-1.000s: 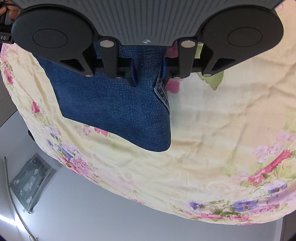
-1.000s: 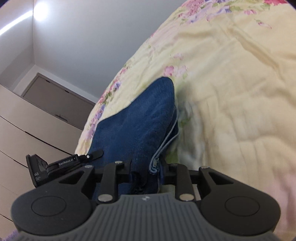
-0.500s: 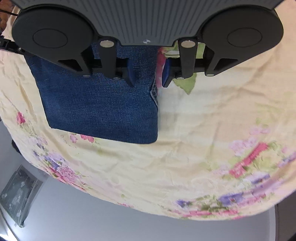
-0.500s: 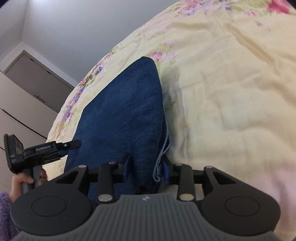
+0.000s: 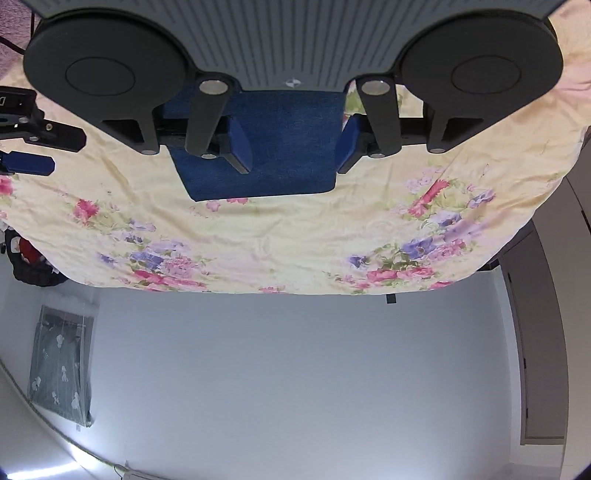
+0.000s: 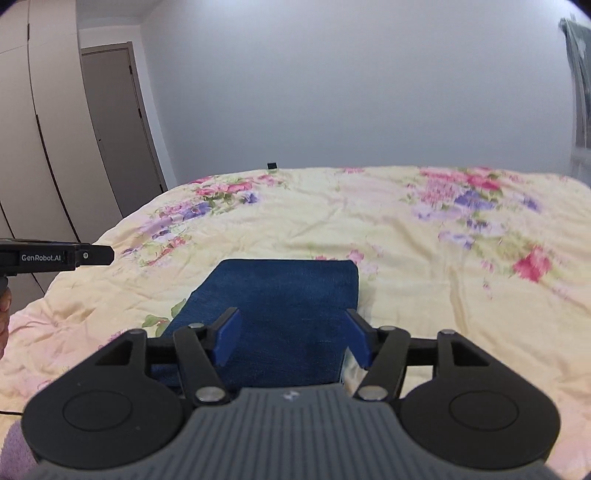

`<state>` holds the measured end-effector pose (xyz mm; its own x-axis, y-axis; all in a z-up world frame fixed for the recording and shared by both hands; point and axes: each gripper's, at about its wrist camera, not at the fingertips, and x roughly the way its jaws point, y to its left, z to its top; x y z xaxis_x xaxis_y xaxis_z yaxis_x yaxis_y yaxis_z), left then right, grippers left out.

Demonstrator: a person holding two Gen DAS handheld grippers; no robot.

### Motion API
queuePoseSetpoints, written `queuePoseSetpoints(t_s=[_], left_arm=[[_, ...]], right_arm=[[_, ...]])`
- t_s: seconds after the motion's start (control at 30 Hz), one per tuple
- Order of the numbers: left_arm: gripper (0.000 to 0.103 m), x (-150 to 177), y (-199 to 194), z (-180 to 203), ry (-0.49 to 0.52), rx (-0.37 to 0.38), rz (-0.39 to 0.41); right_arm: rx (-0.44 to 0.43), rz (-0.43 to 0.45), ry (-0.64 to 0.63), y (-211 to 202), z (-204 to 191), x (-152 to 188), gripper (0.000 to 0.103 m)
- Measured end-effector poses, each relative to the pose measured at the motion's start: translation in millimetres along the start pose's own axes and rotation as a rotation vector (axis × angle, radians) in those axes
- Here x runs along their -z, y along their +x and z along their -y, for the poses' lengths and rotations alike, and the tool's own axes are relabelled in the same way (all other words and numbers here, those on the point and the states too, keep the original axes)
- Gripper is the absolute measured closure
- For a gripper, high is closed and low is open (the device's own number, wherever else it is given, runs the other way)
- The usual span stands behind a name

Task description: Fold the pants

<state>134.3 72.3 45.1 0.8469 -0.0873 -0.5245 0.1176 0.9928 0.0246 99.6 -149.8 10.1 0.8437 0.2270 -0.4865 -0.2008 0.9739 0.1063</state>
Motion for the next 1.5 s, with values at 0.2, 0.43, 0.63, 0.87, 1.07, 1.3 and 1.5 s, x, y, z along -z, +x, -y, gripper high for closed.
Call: queuePoseSetpoints(t_s=[0.2,0.43,0.63,0.87,1.07,1.3,1.5], left_arm=[[0.010,27.0,-44.6,37.1,0.008,-0.106,0.063],[0.010,60.6,-60.3,52.4,-0.025,-0.150,0.062],[0.010,87.8,-52.6,63.3,-0.012,-0.161,0.003],[0.010,106.0,-44.4,73.9,0.024,-0.161,-0.056],[0.010,107.4,-44.8,72.5,0.019,-0.149,-0.062],[0.010,106.7,-45.8,73.3,0.021,-0.148,-0.057],[0.010,105.8,-45.9,72.9,0.022,-0.149,-0.058]], right_arm=[[0.049,0.108,-0.116,-57.7,-30.1,20.5,0.022],[0.078,0.136,-0.074,-87.3,-40.4,57.6,0.022],[0.087,0.085,-0.076,-79.4,-43.6,81.0,0.022],[0.117,0.036,-0.133,-69.2,-53.4,94.8,0.022],[0.117,0.021,-0.108,-66.2,-48.9,95.4,0.022],[0.126,0.023,-0.117,-64.6,-49.0,94.6,0.022],[0.131,0.023,-0.108,-64.5,-49.0,94.7,0.022]])
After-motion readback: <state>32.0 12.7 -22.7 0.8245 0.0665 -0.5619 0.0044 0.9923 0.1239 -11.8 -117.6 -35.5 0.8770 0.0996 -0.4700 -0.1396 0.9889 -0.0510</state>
